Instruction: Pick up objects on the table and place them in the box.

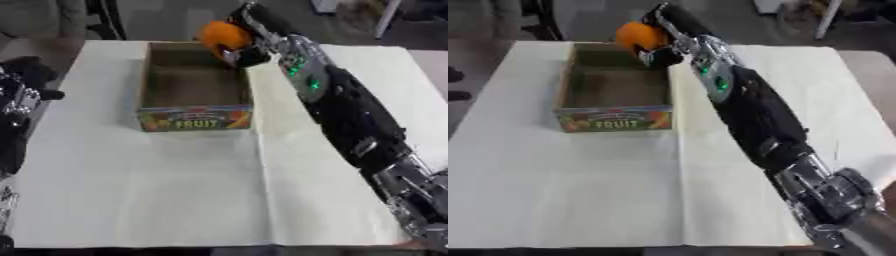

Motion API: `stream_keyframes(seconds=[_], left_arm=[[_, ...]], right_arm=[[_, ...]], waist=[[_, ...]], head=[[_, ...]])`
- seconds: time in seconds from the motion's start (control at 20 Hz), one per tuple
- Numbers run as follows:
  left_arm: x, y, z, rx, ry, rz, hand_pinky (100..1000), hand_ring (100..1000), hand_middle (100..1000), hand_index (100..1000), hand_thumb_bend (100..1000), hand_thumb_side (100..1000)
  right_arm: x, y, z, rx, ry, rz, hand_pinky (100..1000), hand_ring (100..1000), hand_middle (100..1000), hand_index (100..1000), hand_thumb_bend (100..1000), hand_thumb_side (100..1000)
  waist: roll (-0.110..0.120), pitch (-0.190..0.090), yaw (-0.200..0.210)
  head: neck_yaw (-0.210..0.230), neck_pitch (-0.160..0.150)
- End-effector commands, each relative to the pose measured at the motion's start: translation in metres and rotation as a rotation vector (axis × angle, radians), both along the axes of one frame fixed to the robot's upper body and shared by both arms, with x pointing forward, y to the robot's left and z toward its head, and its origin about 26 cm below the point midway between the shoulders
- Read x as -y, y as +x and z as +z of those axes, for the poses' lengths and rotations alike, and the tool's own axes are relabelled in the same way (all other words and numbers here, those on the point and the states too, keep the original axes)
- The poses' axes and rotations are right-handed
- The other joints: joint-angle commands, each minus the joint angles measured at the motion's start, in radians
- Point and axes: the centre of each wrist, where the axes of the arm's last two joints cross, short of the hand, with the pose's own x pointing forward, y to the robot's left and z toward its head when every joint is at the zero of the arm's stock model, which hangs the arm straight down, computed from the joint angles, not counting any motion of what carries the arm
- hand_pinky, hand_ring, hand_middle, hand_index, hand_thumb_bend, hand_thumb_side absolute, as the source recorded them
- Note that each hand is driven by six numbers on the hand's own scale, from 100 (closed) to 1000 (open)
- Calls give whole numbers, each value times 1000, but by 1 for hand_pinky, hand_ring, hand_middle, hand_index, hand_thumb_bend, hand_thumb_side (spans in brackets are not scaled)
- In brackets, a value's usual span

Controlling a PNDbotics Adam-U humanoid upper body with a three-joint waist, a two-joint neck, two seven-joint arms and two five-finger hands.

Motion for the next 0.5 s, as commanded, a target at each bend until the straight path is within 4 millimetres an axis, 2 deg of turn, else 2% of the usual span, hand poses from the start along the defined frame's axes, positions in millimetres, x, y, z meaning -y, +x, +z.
stream_keyframes(seconds=[0.05,0.2,0.25,0.4,0.5], left_arm=[[6,0,15,49,3,-36,625,737,613,712,443,400],[11,0,18,60,3,-57,626,737,613,712,443,399],[12,1,19,63,3,-63,626,737,613,712,444,398],[15,1,22,68,3,-77,626,737,613,712,443,400],[16,1,22,70,4,-80,626,737,613,712,442,400]], right_arm=[[-6,6,4,14,-22,-20,378,502,414,566,180,157],[-9,9,-10,-13,-50,-53,412,520,447,605,268,163],[-10,10,-16,-23,-59,-63,441,542,476,636,357,152],[-16,11,-31,-46,-105,-73,530,654,584,731,420,188],[-19,11,-38,-63,-142,-64,632,758,698,799,430,188]], waist=[[3,-7,15],[2,0,40],[2,2,47],[2,7,63],[3,9,69]], head=[[-16,3],[-25,-2],[-27,-4],[-32,-8],[-34,-8]])
